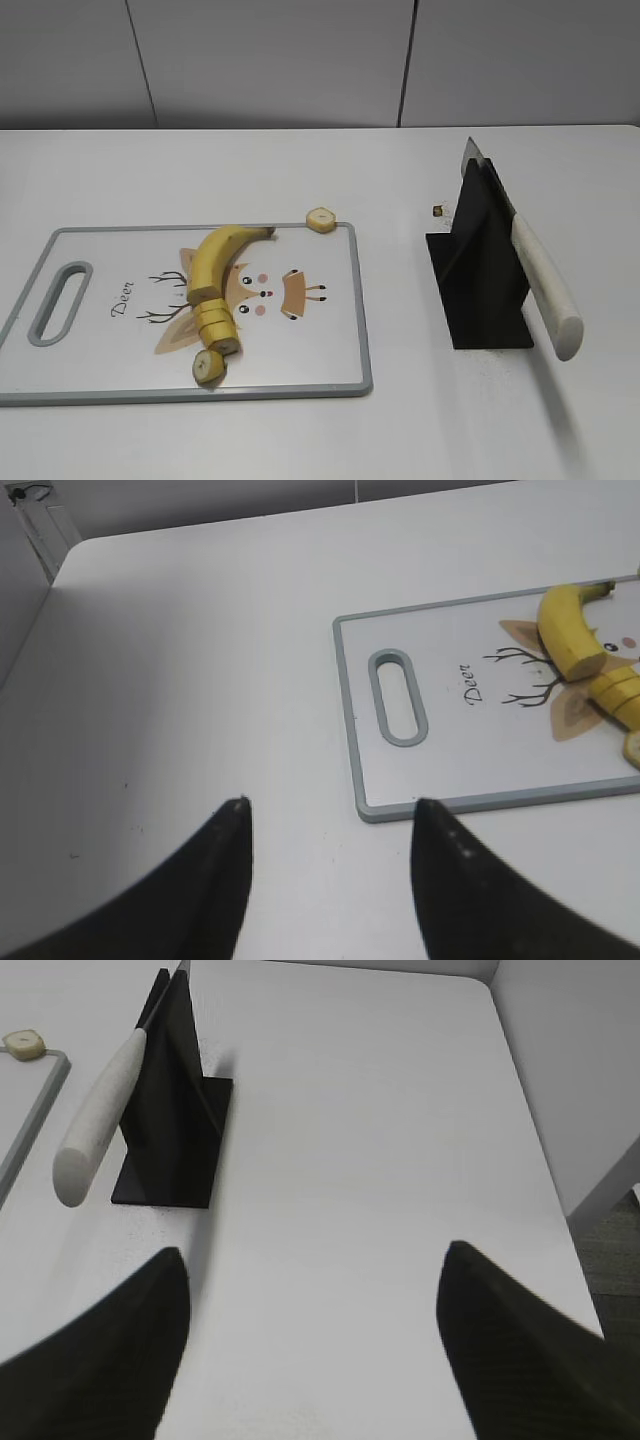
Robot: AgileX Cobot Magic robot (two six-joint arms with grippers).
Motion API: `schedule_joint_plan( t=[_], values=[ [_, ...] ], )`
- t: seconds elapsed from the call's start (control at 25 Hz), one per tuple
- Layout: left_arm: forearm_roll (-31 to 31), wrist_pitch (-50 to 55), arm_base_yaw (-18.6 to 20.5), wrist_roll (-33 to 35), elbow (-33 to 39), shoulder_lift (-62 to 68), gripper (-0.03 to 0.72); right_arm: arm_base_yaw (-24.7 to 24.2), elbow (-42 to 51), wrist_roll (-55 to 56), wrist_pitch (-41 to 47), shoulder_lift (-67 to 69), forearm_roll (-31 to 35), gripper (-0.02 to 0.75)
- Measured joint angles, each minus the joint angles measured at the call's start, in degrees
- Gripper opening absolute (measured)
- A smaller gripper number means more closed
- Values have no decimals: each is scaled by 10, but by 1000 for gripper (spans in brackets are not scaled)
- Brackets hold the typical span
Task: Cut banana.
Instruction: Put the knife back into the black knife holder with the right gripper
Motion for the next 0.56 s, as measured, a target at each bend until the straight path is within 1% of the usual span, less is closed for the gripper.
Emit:
schedule_joint_plan(
  t=[0.56],
  values=[
    [0,0,0,0,0,0,498,0,0,0,0,0,0,583]
  ],
)
